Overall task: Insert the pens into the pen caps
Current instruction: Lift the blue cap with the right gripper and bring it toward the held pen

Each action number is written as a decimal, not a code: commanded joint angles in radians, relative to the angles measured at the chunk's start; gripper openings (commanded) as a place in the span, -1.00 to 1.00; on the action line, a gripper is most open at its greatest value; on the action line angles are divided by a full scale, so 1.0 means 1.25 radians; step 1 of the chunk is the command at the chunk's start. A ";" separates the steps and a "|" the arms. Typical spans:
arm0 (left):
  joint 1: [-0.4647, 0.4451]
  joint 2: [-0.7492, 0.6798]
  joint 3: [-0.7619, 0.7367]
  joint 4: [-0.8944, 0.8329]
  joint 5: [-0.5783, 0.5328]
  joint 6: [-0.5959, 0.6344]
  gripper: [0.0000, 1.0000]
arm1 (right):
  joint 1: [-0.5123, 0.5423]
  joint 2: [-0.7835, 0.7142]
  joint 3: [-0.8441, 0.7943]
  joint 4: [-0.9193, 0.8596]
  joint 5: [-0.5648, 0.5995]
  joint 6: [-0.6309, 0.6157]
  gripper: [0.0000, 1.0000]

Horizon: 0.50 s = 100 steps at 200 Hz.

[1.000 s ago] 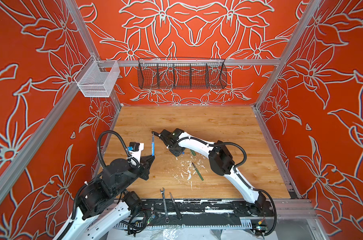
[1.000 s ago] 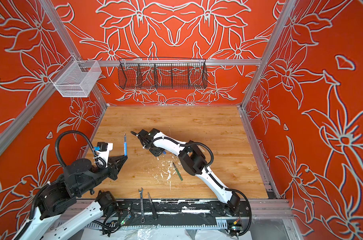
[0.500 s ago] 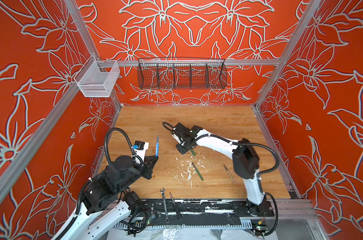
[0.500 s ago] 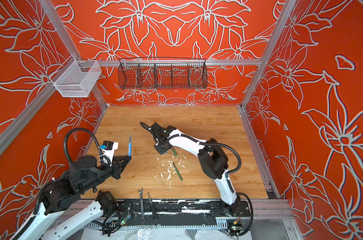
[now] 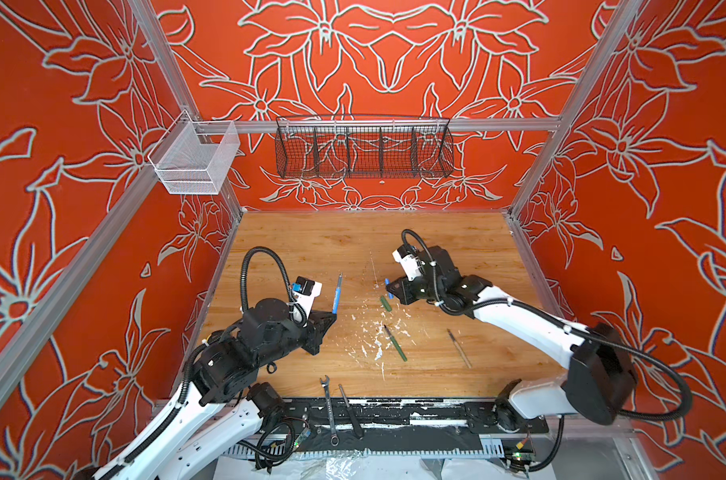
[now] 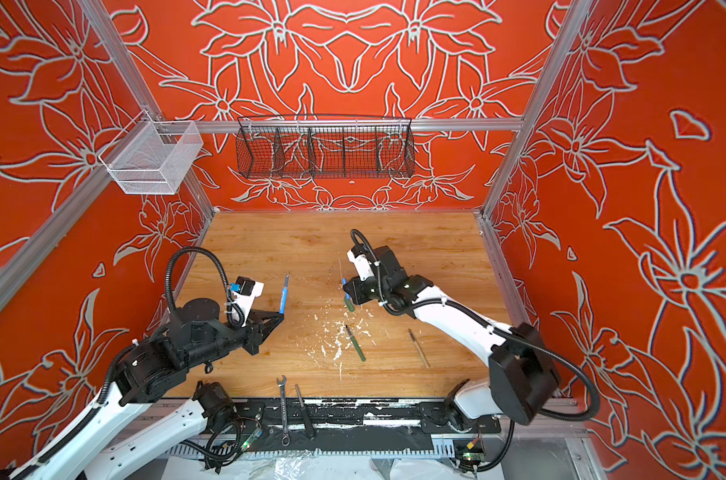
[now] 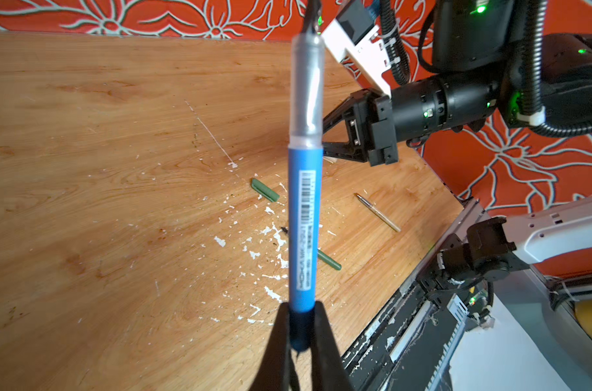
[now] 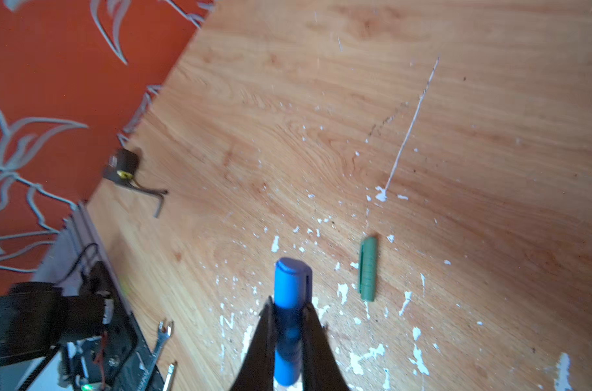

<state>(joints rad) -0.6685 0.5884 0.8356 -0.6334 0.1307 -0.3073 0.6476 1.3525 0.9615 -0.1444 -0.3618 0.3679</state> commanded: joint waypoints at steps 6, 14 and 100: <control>-0.021 -0.004 -0.026 0.094 0.064 0.030 -1.00 | -0.011 -0.102 -0.051 0.147 -0.059 0.057 -0.94; -0.029 -0.011 -0.041 0.119 0.070 0.037 -1.00 | -0.015 -0.126 -0.068 0.164 -0.062 0.066 -0.94; -0.215 0.024 -0.144 0.237 -0.301 0.117 -1.00 | -0.026 -0.326 -0.118 0.131 0.001 0.086 -1.00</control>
<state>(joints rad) -0.8623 0.6250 0.7010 -0.4328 -0.0036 -0.2298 0.6212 0.9901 0.8242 0.0486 -0.4084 0.4706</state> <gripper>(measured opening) 0.096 0.146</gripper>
